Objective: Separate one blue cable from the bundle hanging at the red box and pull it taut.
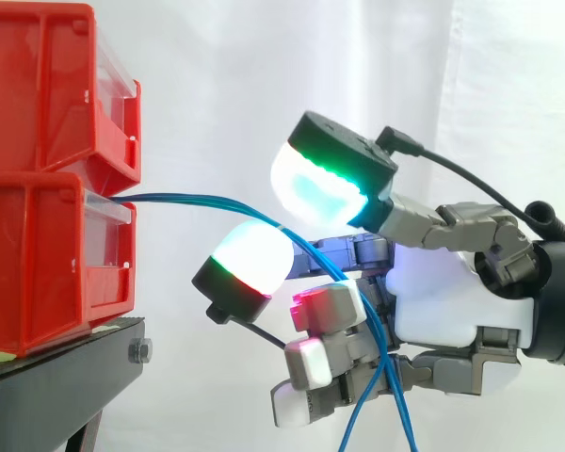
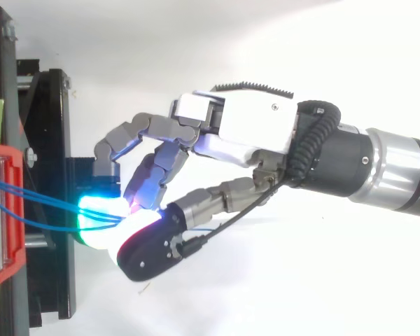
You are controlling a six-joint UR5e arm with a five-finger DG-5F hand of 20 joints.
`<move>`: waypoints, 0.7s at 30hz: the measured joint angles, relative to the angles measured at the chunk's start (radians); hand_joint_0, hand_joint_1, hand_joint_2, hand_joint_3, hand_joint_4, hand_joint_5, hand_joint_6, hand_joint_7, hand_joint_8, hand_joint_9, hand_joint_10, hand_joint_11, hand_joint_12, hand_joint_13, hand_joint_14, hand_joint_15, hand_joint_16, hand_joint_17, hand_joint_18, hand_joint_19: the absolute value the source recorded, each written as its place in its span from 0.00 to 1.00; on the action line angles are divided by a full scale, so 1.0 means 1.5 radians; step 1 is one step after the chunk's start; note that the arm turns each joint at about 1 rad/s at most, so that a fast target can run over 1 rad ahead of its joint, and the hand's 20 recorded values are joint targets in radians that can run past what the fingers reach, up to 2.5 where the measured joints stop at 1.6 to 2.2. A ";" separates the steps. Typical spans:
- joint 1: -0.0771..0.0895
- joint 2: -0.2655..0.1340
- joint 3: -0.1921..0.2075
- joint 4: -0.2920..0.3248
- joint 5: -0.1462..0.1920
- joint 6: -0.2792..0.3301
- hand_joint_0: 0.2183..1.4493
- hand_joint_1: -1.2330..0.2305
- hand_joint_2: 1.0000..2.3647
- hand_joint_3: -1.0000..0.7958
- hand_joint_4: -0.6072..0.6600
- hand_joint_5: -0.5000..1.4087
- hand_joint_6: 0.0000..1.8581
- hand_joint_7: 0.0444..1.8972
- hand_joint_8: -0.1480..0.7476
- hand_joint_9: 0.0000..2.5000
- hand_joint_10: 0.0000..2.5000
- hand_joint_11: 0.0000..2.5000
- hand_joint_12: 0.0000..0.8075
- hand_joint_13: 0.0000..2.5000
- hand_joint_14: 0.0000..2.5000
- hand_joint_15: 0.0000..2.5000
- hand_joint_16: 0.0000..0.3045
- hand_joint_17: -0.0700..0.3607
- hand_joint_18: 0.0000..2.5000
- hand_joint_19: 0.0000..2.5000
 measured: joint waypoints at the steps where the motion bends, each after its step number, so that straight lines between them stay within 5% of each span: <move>1: 0.000 0.000 0.000 0.000 0.000 0.000 0.32 0.46 0.00 0.28 0.57 0.19 0.46 0.48 0.56 0.53 0.01 0.41 0.42 0.47 0.01 0.26 0.11 0.34 0.36 0.24; 12: 0.000 0.000 0.000 0.001 0.000 0.000 0.38 0.23 0.01 0.45 0.44 0.19 0.49 0.58 0.58 0.51 0.01 0.42 0.43 0.46 0.01 0.26 0.12 0.36 0.35 0.23; 17: 0.001 0.000 0.000 0.001 0.000 0.000 0.43 0.22 0.00 0.32 0.43 0.18 0.50 0.53 0.55 0.49 0.01 0.42 0.41 0.44 0.01 0.26 0.12 0.36 0.34 0.23; 21: 0.000 0.000 0.000 0.000 0.000 -0.001 0.33 0.32 0.00 0.28 0.51 0.19 0.48 0.53 0.54 0.51 0.01 0.42 0.40 0.44 0.01 0.26 0.12 0.35 0.34 0.24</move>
